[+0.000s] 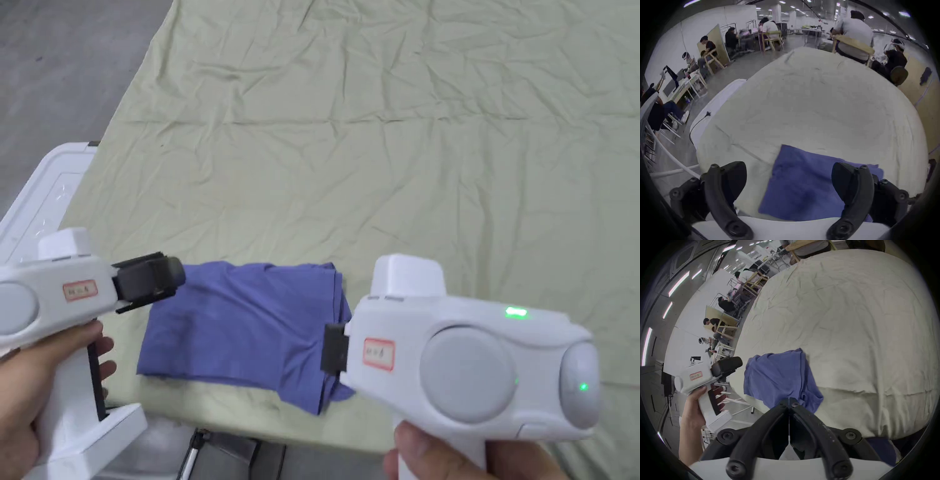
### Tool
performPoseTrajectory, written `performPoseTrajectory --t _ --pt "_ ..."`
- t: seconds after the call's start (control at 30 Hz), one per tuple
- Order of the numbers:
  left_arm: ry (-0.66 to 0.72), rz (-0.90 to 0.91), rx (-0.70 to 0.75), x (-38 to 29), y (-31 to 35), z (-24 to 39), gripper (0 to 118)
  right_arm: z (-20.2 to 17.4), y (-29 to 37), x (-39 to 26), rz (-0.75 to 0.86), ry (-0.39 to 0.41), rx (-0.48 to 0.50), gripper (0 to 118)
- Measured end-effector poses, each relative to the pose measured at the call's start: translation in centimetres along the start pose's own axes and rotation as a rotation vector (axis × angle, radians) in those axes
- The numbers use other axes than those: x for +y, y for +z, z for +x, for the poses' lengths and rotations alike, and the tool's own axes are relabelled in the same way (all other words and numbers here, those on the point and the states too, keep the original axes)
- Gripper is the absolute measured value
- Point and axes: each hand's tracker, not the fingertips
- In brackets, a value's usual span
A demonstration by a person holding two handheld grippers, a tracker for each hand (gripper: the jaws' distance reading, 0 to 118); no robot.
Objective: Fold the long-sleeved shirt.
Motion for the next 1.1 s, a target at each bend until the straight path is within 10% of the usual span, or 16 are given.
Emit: performPoseTrajectory --t 0.13,0.17,0.2,0.3,0.67,1.1 --pt "-0.017 0.012 -0.087 -0.5 4.4 3.0 104 1.0 4.8 -0.3 0.055 -0.006 0.005 3" --pt "-0.042 0.001 -0.105 -0.7 5.6 3.9 91 1.4 6.2 -0.4 0.07 -0.007 0.008 3" --pt "-0.083 0.005 -0.13 -0.9 7.2 5.2 41 2.1 8.1 -0.4 0.099 -0.01 0.01 3" --pt "-0.279 0.11 -0.105 -1.7 12.3 10.0 0 5.0 14.8 -0.4 0.186 0.05 -0.031 3" --pt "-0.251 0.648 -0.345 -4.4 30.1 23.0 2 14.4 39.6 -6.9 0.85 0.153 -0.522 3" --pt "-0.207 0.875 -0.362 -10.9 37.9 29.2 2 11.7 46.2 -10.5 1.174 0.29 -0.525 4"
